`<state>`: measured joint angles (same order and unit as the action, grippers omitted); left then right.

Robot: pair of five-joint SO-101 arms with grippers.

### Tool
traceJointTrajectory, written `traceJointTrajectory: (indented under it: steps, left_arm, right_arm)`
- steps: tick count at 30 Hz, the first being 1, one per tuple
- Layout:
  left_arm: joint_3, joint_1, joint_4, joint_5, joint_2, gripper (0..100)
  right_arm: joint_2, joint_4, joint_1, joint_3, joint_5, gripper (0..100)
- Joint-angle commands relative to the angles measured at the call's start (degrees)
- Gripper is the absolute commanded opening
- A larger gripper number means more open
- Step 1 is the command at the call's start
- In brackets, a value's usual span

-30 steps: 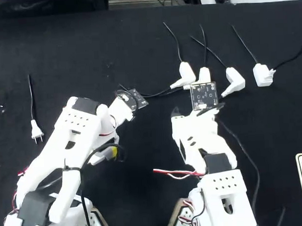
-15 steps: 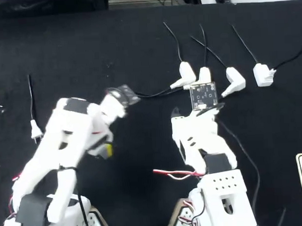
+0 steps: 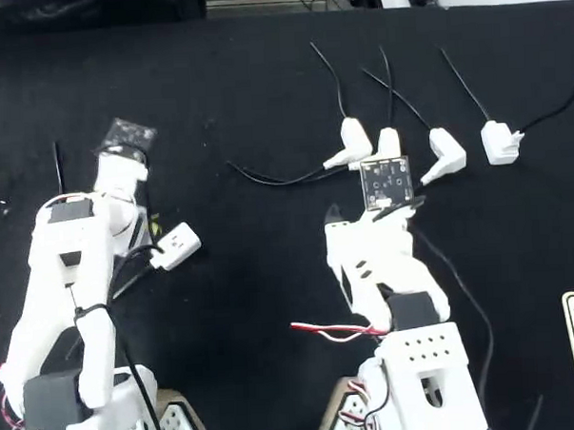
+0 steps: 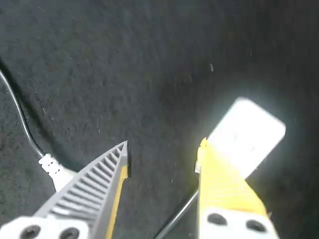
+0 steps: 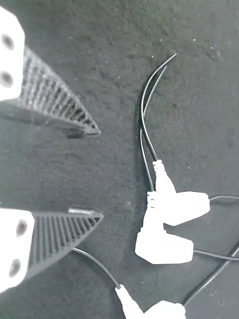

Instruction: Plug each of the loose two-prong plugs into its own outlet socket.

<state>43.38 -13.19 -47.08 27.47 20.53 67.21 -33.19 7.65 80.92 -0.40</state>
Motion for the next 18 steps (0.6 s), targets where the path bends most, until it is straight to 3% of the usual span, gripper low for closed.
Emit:
traceJointTrajectory:
  steps: [1,8,18]
  left_arm:
    - [-0.84,1.80,4.13,-4.04,1.05,22]
    - [0.84,5.58,8.35,-4.40,-7.74,22]
    - [-0.04,16.57,-7.74,-4.13,-3.52,22]
  right_arm:
    - [0.84,1.49,0.88,-0.48,0.70,22.2]
    - [0.84,1.49,0.88,-0.48,0.70,22.2]
    - [0.92,1.49,0.88,-0.48,0.70,22.2]
